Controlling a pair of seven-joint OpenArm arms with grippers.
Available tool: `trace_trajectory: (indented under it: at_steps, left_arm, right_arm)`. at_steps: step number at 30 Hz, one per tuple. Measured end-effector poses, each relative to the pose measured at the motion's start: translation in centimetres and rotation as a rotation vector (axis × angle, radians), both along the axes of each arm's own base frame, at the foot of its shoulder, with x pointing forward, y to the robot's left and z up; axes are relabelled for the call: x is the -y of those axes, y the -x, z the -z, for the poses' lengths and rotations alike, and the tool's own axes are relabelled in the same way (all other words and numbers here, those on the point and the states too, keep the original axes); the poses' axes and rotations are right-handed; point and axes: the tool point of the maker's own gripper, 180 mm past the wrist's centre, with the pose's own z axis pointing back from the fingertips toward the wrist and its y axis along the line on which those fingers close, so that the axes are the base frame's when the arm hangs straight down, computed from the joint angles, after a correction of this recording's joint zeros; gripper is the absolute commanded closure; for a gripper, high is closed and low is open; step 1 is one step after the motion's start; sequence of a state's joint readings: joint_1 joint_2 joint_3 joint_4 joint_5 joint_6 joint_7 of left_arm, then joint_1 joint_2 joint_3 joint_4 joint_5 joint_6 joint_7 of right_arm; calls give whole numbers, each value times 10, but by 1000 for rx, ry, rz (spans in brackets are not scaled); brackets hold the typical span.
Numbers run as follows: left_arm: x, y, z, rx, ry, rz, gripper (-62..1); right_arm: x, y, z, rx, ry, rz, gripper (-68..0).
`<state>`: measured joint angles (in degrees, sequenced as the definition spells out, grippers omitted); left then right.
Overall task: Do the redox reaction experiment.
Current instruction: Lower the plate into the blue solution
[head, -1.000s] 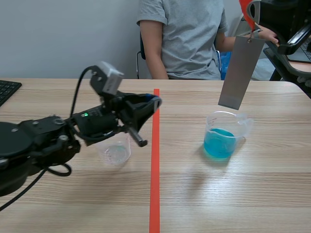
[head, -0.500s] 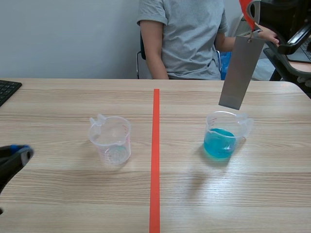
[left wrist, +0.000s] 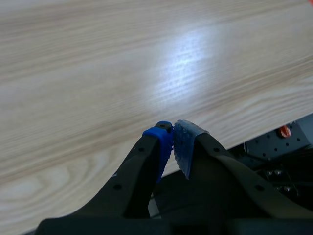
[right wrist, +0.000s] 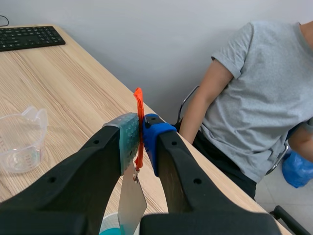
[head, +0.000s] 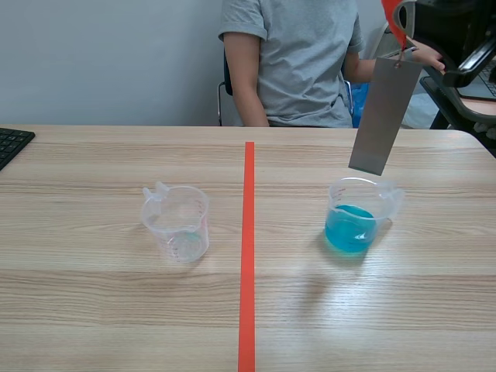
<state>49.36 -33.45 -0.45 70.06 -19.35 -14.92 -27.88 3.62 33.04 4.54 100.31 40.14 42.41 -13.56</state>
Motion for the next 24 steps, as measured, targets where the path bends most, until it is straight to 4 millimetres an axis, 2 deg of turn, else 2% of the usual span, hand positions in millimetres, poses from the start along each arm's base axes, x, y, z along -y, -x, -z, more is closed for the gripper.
trace_trajectory:
  at_steps: [3, 8, 15, 24]
  left_arm:
    - [5, 11, 14, -69, -22, -7, -51]
    - [11, 19, 26, -131, -20, -37, -51]
    - [16, 22, 28, -137, -17, -38, -51]
    - [16, 22, 28, -137, -17, -37, -51]
  right_arm:
    - [6, -4, 7, -21, -14, 15, -15]
    - [11, -8, 22, -63, -36, 29, -15]
    - [1, -7, 36, -83, -36, -3, -15]
    - [15, -15, 70, -136, -33, 52, -15]
